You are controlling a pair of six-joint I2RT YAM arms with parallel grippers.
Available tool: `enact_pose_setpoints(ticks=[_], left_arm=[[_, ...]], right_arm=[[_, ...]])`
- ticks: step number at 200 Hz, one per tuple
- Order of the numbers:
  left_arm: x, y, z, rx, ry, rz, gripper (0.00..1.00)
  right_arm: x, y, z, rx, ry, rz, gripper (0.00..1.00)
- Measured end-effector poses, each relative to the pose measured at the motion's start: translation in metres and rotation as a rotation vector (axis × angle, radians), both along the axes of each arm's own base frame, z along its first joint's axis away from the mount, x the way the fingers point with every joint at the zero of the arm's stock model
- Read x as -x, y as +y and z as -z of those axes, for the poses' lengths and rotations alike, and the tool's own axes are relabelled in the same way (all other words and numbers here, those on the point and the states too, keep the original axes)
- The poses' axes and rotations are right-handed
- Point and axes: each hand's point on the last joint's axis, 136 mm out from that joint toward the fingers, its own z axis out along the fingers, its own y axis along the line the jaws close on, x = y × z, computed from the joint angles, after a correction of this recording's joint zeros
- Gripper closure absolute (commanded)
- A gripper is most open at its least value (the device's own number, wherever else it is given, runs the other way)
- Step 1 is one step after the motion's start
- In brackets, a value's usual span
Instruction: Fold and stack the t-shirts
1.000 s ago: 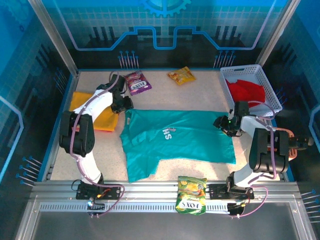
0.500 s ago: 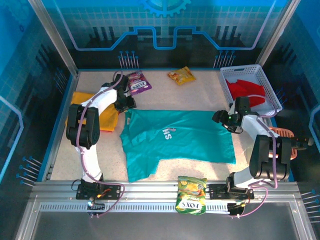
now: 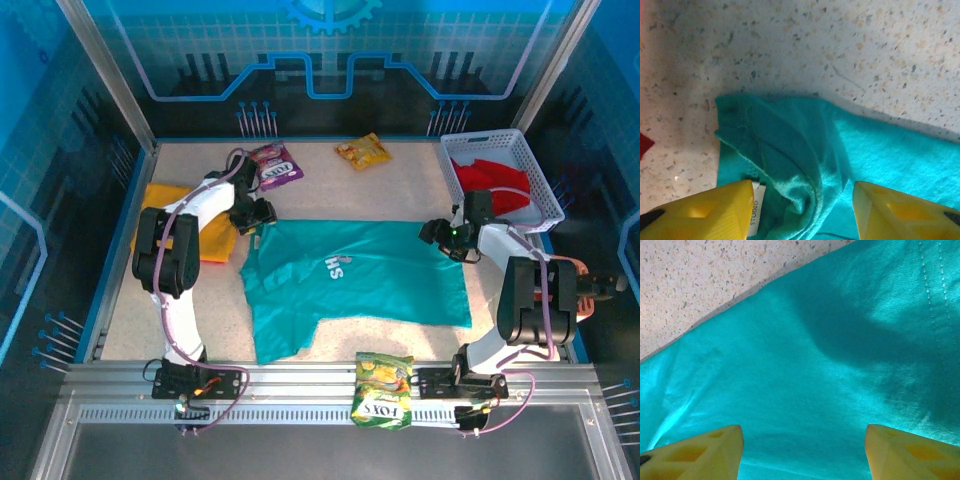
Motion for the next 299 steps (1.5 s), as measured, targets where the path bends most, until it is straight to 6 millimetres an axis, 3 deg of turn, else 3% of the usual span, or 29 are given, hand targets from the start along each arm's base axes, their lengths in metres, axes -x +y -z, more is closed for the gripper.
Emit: enact_pose_setpoints(ticks=[79, 99, 135, 199, 263, 299], left_arm=[[-0.008, 0.006, 0.007, 0.021, 0.002, -0.019, 0.64], [-0.018, 0.012, 0.008, 0.017, -0.008, -0.026, 0.81], [-0.026, 0.019, 0.007, 0.004, -0.028, -0.02, 1.0], [-0.028, 0.033, 0.009, -0.076, -0.039, -0.03, 1.0], [-0.031, 0.05, 0.006, -0.141, -0.02, -0.049, 0.63], [-0.025, 0.051, -0.005, -0.139, -0.024, -0.055, 0.59]], right_arm=[[0.001, 0.0, 0.018, -0.005, 0.049, 0.004, 0.35], [0.001, -0.001, 0.023, -0.005, 0.062, 0.007, 0.35], [0.001, -0.003, 0.026, -0.003, 0.072, 0.012, 0.35], [0.002, -0.015, 0.03, 0.014, 0.089, 0.044, 0.36], [0.004, -0.02, 0.027, 0.037, 0.105, 0.051, 0.33], [0.004, -0.022, 0.001, 0.085, 0.042, 0.042, 0.21]])
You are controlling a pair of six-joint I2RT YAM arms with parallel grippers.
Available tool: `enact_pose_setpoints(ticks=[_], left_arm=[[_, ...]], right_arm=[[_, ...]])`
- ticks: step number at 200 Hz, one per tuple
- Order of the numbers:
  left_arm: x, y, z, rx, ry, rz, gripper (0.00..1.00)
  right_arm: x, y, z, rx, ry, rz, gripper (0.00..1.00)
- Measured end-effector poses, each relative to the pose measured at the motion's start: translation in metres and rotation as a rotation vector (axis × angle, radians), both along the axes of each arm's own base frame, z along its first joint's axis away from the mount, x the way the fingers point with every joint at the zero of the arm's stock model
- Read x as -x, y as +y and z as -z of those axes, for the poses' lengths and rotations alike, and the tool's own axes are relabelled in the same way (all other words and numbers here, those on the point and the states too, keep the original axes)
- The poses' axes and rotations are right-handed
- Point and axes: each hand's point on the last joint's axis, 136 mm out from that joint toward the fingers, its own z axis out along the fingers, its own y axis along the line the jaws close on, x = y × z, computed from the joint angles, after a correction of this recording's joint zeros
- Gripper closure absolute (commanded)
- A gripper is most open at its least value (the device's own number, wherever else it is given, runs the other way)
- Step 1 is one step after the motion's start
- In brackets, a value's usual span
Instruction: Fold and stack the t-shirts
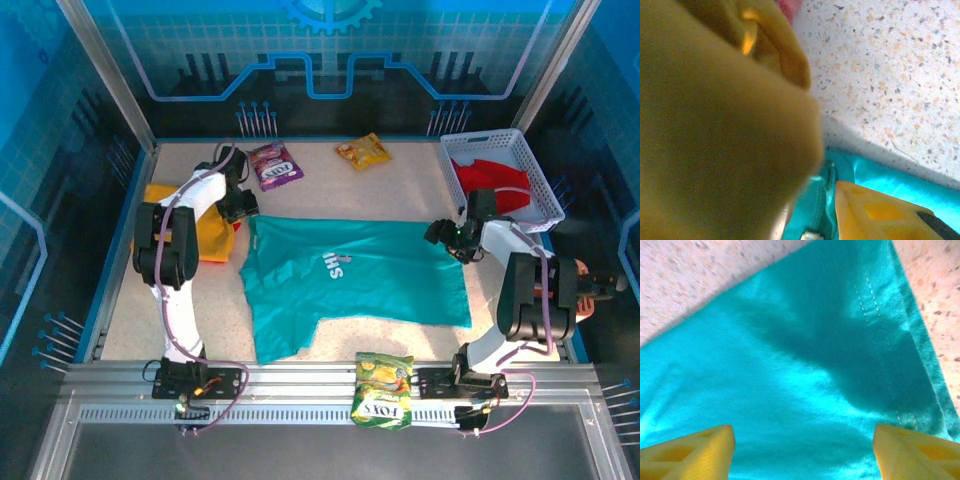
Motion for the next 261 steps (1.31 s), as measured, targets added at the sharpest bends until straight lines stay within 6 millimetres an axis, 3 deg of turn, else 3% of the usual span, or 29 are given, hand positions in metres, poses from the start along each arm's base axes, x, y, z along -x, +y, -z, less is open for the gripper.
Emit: enact_pose_setpoints(ticks=[26, 52, 77, 96, 119, 136, 202, 237, 261], left_arm=[[0.01, -0.011, -0.027, 0.021, -0.042, 0.016, 0.58], [0.024, -0.047, -0.047, 0.07, -0.085, 0.072, 0.58], [0.04, -0.085, -0.034, 0.108, -0.061, 0.137, 0.58], [0.049, -0.098, -0.015, 0.129, -0.009, 0.152, 0.59], [0.047, -0.1, 0.013, 0.129, 0.042, 0.149, 0.6], [0.044, -0.098, 0.035, 0.115, 0.096, 0.141, 0.6], [-0.023, -0.09, 0.031, 0.121, 0.033, 0.122, 0.61], [-0.044, -0.082, 0.027, 0.111, 0.018, 0.131, 0.61], [-0.044, -0.079, 0.021, 0.103, 0.023, 0.151, 0.57]], right_arm=[[-0.007, 0.012, -0.02, 0.051, -0.048, -0.055, 0.2], [-0.014, 0.027, -0.023, 0.066, -0.063, -0.105, 0.2], [-0.017, 0.031, -0.004, 0.071, -0.008, -0.117, 0.21], [-0.021, 0.036, 0.015, 0.072, 0.044, -0.133, 0.22], [-0.028, 0.044, 0.029, 0.075, 0.079, -0.155, 0.23], [-0.041, 0.048, 0.028, 0.075, 0.069, -0.163, 0.23], [-0.093, 0.052, 0.027, 0.075, 0.03, -0.163, 0.23], [-0.111, 0.055, 0.025, 0.076, 0.013, -0.168, 0.21], [-0.113, 0.058, 0.022, 0.078, 0.004, -0.179, 0.18]])
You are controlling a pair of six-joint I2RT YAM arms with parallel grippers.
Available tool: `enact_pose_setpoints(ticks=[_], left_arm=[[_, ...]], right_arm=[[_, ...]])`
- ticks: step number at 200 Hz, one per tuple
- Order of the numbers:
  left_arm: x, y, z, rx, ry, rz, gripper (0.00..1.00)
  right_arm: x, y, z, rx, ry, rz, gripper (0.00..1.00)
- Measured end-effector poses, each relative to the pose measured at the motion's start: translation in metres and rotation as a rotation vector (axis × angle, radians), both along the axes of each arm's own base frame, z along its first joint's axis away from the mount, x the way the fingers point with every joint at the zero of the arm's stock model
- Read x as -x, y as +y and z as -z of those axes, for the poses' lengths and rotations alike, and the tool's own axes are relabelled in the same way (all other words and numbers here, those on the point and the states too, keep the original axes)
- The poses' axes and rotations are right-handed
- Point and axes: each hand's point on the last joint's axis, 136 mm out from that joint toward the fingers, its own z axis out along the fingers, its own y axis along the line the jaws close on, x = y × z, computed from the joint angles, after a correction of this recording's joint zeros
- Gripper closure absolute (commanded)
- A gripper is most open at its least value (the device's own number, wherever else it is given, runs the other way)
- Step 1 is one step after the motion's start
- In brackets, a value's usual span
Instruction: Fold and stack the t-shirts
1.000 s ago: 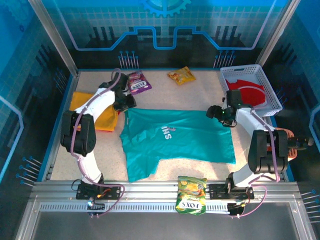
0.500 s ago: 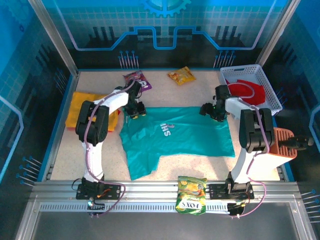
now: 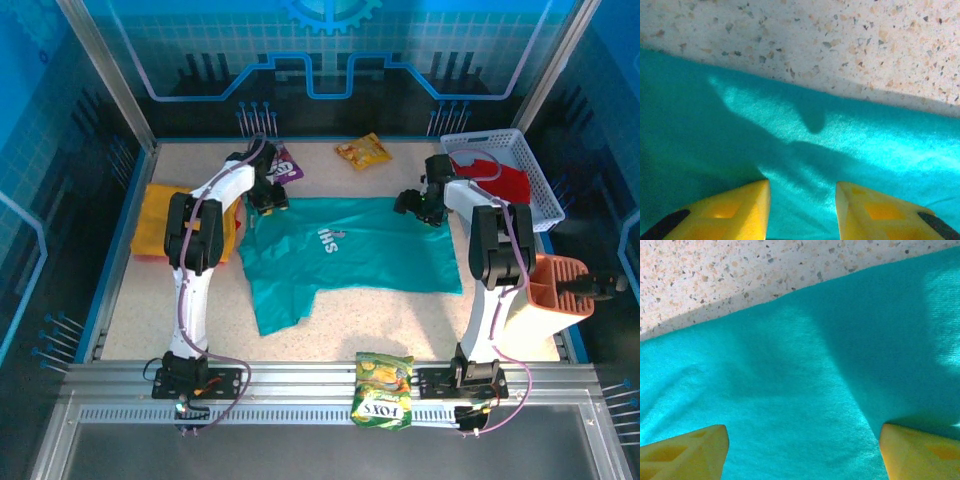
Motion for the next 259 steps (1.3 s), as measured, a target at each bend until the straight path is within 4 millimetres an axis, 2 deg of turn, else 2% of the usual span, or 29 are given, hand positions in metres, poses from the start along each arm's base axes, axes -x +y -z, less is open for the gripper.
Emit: enact_pose_setpoints(ticks=[18, 27, 31, 48, 73, 85, 98, 116, 134, 162, 190, 224, 259], left_arm=[[0.009, 0.0, -0.008, 0.002, -0.002, 0.019, 0.48], [0.017, -0.002, -0.016, 0.008, -0.004, 0.034, 0.47], [0.02, -0.002, -0.02, 0.011, -0.006, 0.035, 0.46], [0.032, -0.007, -0.051, 0.03, -0.049, 0.062, 0.44], [0.059, -0.013, -0.103, 0.059, -0.146, 0.089, 0.43], [0.077, -0.014, -0.12, 0.075, -0.182, 0.099, 0.43], [0.099, -0.012, -0.128, 0.09, -0.194, 0.096, 0.44], [0.129, -0.008, -0.12, 0.104, -0.168, 0.083, 0.46], [0.169, -0.004, -0.096, 0.105, -0.099, 0.069, 0.48], [0.235, -0.001, -0.066, 0.118, 0.006, 0.04, 0.48], [0.281, -0.01, -0.052, 0.131, 0.051, 0.027, 0.49], [0.329, -0.014, -0.025, 0.119, 0.151, -0.009, 0.5], [0.362, -0.009, -0.008, 0.106, 0.215, -0.08, 0.52]], right_arm=[[0.003, 0.002, -0.01, -0.007, -0.015, -0.007, 0.16], [0.006, 0.002, -0.02, -0.008, -0.023, -0.007, 0.14], [0.007, 0.002, -0.026, -0.009, -0.031, -0.008, 0.09], [0.015, 0.002, -0.06, -0.017, -0.086, -0.004, 0.0], [0.039, 0.002, -0.104, -0.031, -0.17, -0.001, 0.0], [0.057, 0.002, -0.111, -0.043, -0.178, 0.002, 0.0], [0.078, 0.002, -0.106, -0.052, -0.158, 0.004, 0.0], [0.109, 0.0, -0.087, -0.052, -0.096, 0.014, 0.0], [0.143, -0.005, -0.067, -0.04, -0.031, 0.029, 0.0], [0.179, -0.023, -0.049, -0.03, 0.018, 0.098, 0.1], [0.2, -0.044, -0.032, -0.035, 0.068, 0.19, 0.12], [0.218, -0.055, -0.02, -0.025, 0.107, 0.237, 0.14], [0.227, -0.064, -0.017, 0.0, 0.109, 0.275, 0.16]])
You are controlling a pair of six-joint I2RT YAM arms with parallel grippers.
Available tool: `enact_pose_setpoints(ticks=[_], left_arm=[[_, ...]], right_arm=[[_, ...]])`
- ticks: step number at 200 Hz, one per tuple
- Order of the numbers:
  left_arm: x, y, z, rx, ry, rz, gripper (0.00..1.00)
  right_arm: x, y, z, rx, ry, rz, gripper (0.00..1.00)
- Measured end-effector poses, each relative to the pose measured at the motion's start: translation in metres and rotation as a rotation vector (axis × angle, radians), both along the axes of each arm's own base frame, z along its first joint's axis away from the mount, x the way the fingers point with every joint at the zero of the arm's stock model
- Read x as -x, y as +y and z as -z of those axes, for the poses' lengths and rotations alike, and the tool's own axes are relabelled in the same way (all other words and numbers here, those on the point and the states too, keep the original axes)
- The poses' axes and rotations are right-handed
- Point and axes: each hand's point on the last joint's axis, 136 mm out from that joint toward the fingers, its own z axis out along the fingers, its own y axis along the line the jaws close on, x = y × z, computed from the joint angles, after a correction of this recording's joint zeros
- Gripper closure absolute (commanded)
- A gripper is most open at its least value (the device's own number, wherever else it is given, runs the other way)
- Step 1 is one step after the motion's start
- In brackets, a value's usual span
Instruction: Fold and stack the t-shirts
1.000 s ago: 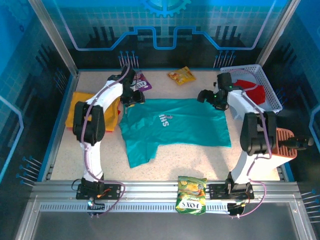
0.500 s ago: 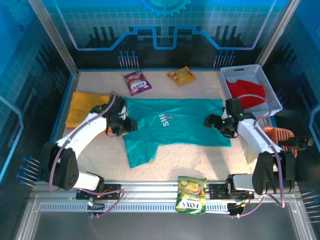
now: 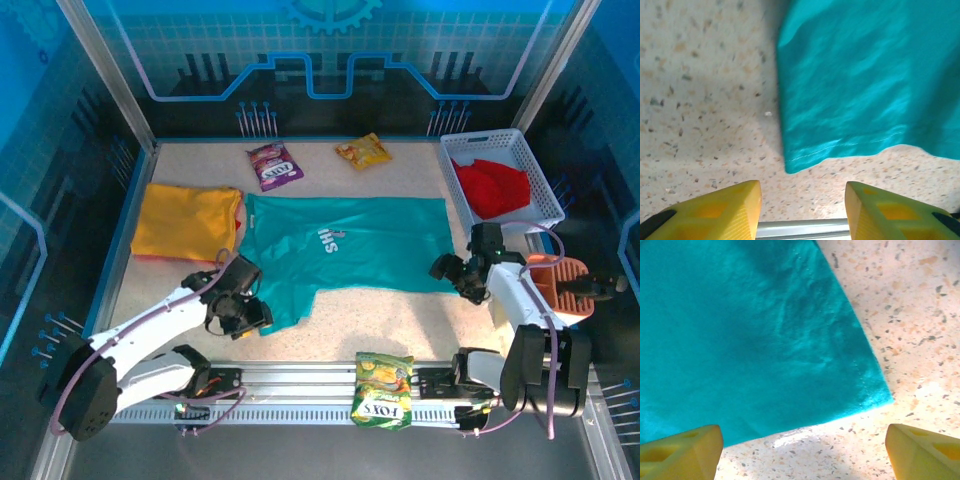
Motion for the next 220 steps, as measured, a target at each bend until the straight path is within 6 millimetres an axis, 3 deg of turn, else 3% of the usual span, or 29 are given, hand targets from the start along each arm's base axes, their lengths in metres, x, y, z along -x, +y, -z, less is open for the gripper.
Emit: enact_pose_setpoints(ticks=[29, 103, 150, 220], left_arm=[[0.006, 0.002, 0.011, -0.008, 0.032, -0.054, 0.55], [-0.012, -0.01, 0.023, 0.004, 0.022, -0.1, 0.64], [-0.01, -0.007, 0.027, -0.016, 0.04, -0.101, 0.74], [-0.008, -0.004, 0.029, -0.061, 0.078, -0.081, 0.85]], right_arm=[[0.008, -0.003, 0.007, 0.01, 0.023, 0.015, 0.16], [0.017, -0.017, 0.018, 0.028, 0.061, 0.097, 0.24], [0.022, -0.027, 0.034, 0.009, 0.099, 0.17, 0.3], [0.021, -0.03, 0.035, 0.0, 0.128, 0.19, 0.37]])
